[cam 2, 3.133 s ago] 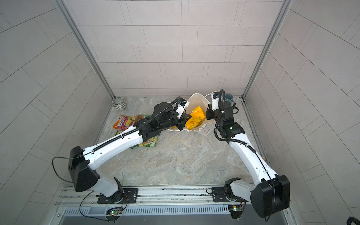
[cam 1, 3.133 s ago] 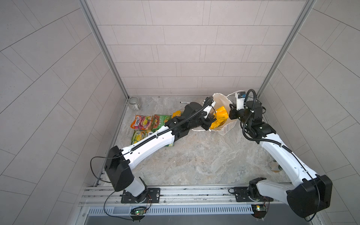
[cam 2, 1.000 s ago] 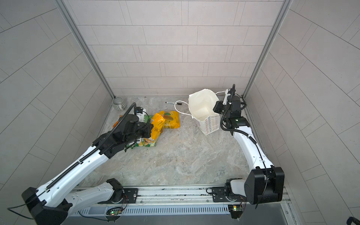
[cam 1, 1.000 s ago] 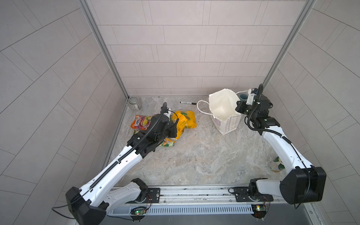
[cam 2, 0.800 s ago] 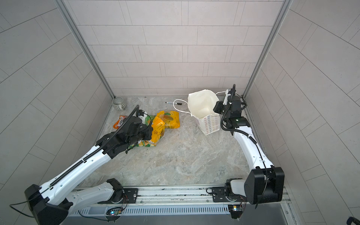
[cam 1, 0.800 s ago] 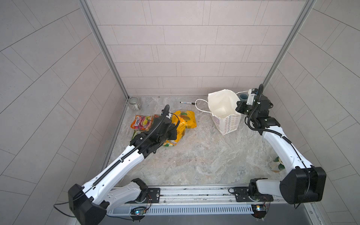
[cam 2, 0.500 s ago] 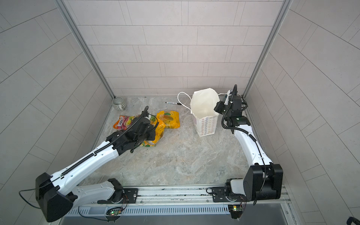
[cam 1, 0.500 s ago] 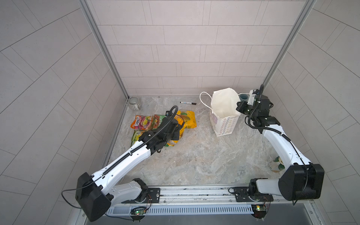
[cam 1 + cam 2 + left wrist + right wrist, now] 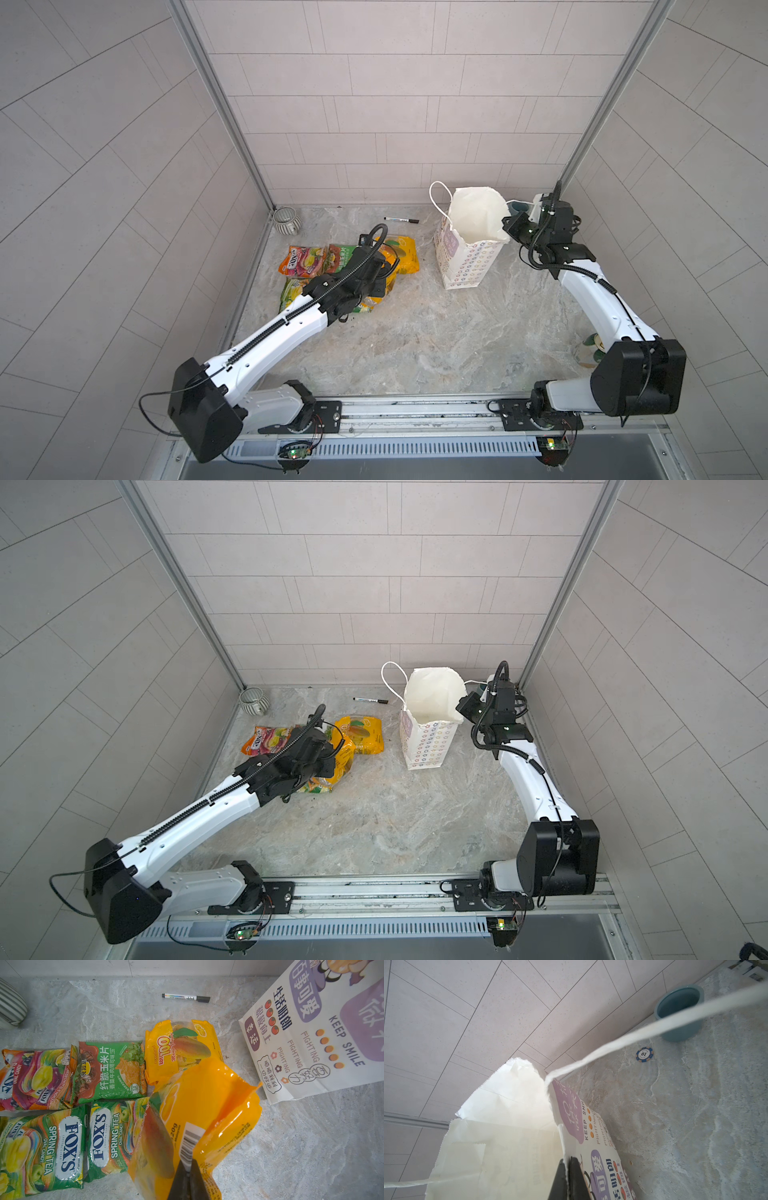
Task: Take the snacks out of the paper bag
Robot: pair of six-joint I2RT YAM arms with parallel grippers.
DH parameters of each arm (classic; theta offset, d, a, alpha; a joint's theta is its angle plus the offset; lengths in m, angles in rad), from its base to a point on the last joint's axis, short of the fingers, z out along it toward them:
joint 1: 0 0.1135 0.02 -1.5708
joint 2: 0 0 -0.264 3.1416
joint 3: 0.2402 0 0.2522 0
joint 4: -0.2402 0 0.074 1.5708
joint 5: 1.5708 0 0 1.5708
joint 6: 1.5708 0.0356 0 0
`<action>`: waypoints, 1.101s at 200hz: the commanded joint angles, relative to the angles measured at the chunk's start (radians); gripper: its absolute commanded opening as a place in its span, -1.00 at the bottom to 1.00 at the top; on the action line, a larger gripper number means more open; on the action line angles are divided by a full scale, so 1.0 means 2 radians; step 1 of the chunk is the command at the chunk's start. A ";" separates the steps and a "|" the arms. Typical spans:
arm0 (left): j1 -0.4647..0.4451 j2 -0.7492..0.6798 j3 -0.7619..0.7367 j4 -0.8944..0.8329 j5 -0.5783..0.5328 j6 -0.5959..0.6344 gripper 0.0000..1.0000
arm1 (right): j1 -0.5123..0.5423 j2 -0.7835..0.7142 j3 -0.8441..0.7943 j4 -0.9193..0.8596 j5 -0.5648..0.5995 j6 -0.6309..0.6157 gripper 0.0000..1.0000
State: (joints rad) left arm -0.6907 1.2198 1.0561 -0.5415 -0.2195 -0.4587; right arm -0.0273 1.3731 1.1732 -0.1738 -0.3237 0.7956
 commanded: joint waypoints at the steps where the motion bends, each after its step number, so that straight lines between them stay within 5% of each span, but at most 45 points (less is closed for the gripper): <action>1: -0.001 -0.004 0.022 0.028 -0.021 0.010 -1.00 | -0.001 -0.009 0.012 -0.020 0.023 0.012 -1.00; 27: -0.002 0.005 0.027 0.029 -0.018 0.009 -1.00 | 0.001 -0.009 0.009 -0.025 0.031 0.016 -0.83; 49: -0.001 0.008 0.027 0.030 -0.017 0.011 -1.00 | 0.001 -0.009 0.008 -0.030 0.033 0.017 -0.42; 142: -0.002 0.023 0.040 0.026 -0.021 0.014 -1.00 | 0.003 -0.069 0.023 -0.076 0.077 -0.019 0.51; 220: -0.028 0.080 0.086 -0.019 -0.072 0.007 -1.00 | 0.023 -0.203 -0.062 -0.029 0.161 -0.077 0.59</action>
State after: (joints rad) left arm -0.7174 1.3556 1.1606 -0.5850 -0.2817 -0.4438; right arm -0.0124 1.0531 1.1320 -0.3023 -0.0963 0.6910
